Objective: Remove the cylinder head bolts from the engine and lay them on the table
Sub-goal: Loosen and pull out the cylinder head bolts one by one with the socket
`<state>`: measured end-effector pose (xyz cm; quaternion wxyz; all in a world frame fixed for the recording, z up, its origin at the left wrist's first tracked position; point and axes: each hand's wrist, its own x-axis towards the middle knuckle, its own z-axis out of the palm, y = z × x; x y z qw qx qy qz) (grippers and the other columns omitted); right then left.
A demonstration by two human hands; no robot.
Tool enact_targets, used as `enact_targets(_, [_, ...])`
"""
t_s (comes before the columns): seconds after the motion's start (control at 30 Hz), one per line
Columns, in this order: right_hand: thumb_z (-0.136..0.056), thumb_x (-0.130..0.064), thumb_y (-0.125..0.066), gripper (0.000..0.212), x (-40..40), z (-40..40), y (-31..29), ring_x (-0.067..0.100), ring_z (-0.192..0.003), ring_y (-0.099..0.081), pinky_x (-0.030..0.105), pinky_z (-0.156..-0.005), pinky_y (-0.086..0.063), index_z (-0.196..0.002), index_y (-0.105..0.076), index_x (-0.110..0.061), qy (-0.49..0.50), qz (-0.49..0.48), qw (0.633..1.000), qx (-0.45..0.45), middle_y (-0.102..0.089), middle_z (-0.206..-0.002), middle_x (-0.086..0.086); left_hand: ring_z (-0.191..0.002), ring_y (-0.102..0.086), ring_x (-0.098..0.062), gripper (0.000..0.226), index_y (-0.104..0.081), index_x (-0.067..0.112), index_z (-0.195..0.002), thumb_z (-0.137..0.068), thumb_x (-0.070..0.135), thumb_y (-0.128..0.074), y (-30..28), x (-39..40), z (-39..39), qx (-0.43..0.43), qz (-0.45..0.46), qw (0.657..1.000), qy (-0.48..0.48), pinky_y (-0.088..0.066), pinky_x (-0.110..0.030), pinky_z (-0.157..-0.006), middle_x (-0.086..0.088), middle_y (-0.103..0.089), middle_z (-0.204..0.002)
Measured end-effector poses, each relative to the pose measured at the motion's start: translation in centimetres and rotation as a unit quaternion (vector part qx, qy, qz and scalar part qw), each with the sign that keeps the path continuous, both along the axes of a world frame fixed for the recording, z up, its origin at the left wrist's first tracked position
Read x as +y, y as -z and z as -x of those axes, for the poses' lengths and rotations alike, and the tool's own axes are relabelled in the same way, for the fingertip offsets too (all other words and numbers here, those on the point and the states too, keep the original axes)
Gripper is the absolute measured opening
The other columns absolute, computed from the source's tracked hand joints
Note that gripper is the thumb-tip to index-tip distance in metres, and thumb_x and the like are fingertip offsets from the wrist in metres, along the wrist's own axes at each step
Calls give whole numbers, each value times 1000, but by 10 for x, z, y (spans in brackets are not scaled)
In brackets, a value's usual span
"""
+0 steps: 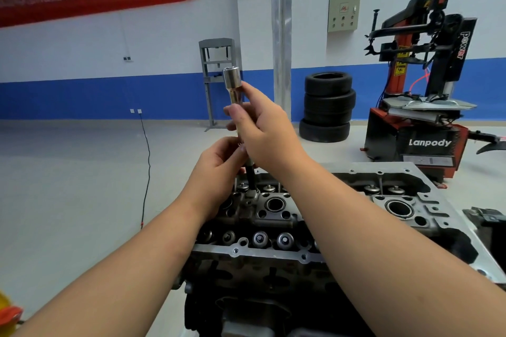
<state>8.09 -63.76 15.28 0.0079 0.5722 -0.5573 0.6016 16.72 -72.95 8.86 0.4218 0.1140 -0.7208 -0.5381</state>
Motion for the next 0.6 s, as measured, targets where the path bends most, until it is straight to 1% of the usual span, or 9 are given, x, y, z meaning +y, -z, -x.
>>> enact_targets(0.07, [-96, -24, -65, 29, -1, -1, 2, 4, -80, -62, 30, -79, -54, -125, -62, -19, 24, 27, 999, 39, -64, -86, -12, -87, -70, -24, 20, -69, 15, -108, -94, 28, -73, 0, 0, 0, 9, -5, 1000, -11, -55, -44, -81, -12, -76, -97])
enact_targets(0.1, [-94, -23, -68, 22, -1, 0, 3, 3, -75, -59, 28, -74, -52, -115, -66, -16, 38, 44, 997, 53, -61, -79, -14, -83, -69, -21, 21, -69, 15, -105, -91, 28, -74, 1, 0, 1, 9, -2, 1000, -16, -55, -40, -77, -11, -76, -94])
enact_targets(0.17, [-95, -20, -66, 14, -1, 1, 2, 9, -73, -62, 35, -72, -53, -108, -68, -13, 49, 53, 996, 54, -64, -74, -6, -80, -68, -13, 10, -70, 20, -101, -96, 28, -71, 1, 2, 1, 3, 11, 1000, -15, -55, -28, -71, -8, -76, -89])
enact_targets(0.27, [-100, -17, -56, 24, 1, 1, -2, 12, -82, -71, 44, -82, -57, -123, -64, -16, 26, 27, 999, 8, -73, -88, 3, -96, -73, -20, 22, -71, 24, -113, -110, 28, -49, 1, 2, 2, 1, -19, 1000, 24, -58, -29, -77, -15, -76, -107])
enact_targets(0.33, [-103, -18, -52, 33, 2, 0, -2, 12, -87, -71, 44, -85, -57, -136, -56, -18, 17, 16, 1000, -4, -73, -95, 4, -95, -74, -19, 24, -70, 24, -115, -111, 26, -47, 1, 1, 1, -2, -23, 999, 32, -58, -27, -77, -8, -78, -103])
enact_targets(0.4, [-102, -23, -54, 34, 2, -1, -1, 14, -87, -70, 42, -85, -56, -136, -55, -19, 13, 7, 1000, 1, -71, -94, 1, -88, -73, -14, 16, -70, 21, -109, -108, 25, -54, 1, 1, 1, -1, -13, 1000, 20, -57, -24, -73, 1, -77, -94])
enact_targets(0.5, [-96, -25, -67, 9, 2, 1, 0, 11, -73, -60, 35, -73, -53, -104, -64, -21, 43, 34, 998, 40, -59, -75, -10, -78, -69, -11, 8, -67, 18, -99, -98, 25, -69, 1, 0, 1, 10, -1, 1000, -4, -53, -21, -67, 3, -75, -84])
enact_targets(0.53, [-95, -23, -68, 7, 2, 0, -1, 14, -70, -58, 36, -70, -51, -93, -61, -24, 50, 43, 997, 45, -57, -71, -7, -79, -68, -11, 9, -67, 18, -99, -97, 27, -71, 1, 1, 1, 11, 0, 1000, -8, -53, -21, -68, 0, -75, -85])
enact_targets(0.6, [-96, -21, -65, 12, 1, 1, -1, 23, -73, -64, 43, -72, -53, -85, -61, -22, 42, 44, 997, 41, -63, -71, 3, -85, -70, -14, 11, -69, 22, -106, -102, 31, -63, 1, 2, 1, 7, -2, 1000, 3, -55, -23, -71, -9, -76, -97])
